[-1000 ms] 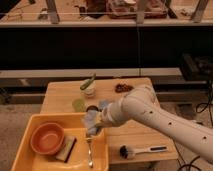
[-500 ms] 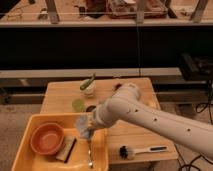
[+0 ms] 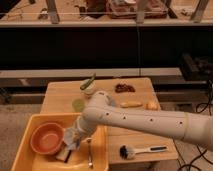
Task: Wipe tray with towel
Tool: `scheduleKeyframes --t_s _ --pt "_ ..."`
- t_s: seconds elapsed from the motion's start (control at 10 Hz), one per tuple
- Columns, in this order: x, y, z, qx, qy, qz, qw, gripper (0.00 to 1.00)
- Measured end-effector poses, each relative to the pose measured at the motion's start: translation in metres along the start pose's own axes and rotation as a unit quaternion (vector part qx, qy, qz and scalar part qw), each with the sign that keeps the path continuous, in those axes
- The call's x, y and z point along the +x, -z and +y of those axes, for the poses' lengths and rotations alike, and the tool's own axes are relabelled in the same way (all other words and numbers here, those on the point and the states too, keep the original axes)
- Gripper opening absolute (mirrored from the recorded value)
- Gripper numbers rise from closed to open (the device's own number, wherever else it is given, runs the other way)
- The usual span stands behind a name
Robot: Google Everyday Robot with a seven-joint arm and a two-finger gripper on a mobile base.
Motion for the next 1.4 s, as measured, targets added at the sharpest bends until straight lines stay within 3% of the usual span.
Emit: scheduleKeyframes --t_s 0.2,0.4,0.6,1.0,1.2,1.4 --pt "-0.002 -0.014 0.016 -0.005 -0.025 -0.004 0.9997 0.10" --pt "-0.009 -0.005 0.041 -0.028 -0.041 0.000 0.9987 0.10" --pt "-0.027 0.001 0.045 -0.056 -0.043 0.004 0.9975 0.10" --pt "-0.050 0.002 0.071 -0.074 -0.076 0.002 0.9944 0.10" --pt "-0.039 0.008 0.084 -0.070 -0.094 0.009 0.9931 0.10" --pt "-0.010 0.019 0.087 -0.068 -0.097 0.022 0.9928 0.10"
